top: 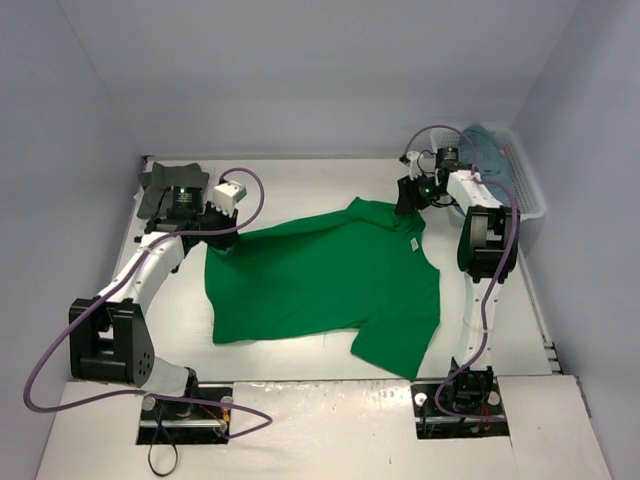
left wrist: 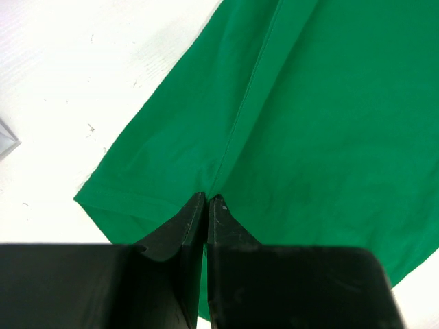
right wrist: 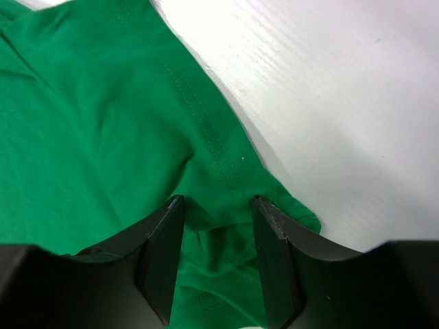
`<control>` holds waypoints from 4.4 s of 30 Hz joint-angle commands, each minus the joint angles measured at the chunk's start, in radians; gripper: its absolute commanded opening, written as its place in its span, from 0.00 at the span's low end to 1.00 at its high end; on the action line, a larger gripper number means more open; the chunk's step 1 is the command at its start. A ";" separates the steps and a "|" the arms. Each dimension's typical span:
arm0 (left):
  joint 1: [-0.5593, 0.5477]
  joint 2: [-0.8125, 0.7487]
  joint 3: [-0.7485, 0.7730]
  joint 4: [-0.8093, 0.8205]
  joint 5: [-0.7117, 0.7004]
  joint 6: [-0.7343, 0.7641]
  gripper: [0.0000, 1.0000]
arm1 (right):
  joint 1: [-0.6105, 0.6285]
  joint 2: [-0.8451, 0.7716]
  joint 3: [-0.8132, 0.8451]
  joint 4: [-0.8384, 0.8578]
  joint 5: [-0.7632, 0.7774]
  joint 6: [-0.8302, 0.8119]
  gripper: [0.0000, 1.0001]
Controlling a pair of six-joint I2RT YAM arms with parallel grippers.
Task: Fold and stack the t-shirts
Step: Fold the tshirt
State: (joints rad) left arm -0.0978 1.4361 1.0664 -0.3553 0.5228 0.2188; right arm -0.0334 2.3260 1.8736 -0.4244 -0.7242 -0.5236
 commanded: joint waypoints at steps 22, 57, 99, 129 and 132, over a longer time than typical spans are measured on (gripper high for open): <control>0.018 -0.051 0.017 0.039 0.037 -0.009 0.00 | 0.013 -0.001 0.038 0.003 0.031 -0.009 0.03; 0.050 -0.063 0.000 0.053 0.057 -0.013 0.00 | 0.027 -0.283 -0.023 0.003 -0.052 -0.047 0.00; 0.053 0.595 0.751 0.184 -0.259 -0.006 0.00 | 0.142 -0.021 0.430 0.127 0.276 -0.061 0.00; 0.053 0.327 0.448 0.157 -0.113 0.022 0.00 | 0.199 -0.293 0.073 0.249 0.301 -0.115 0.00; 0.053 0.294 0.412 0.151 -0.107 0.025 0.00 | 0.191 -0.373 -0.003 0.254 0.283 -0.113 0.00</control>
State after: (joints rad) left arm -0.0505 1.8153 1.4757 -0.2420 0.3893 0.2283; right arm 0.1711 2.1258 1.9007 -0.2478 -0.4026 -0.6292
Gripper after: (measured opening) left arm 0.006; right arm 0.006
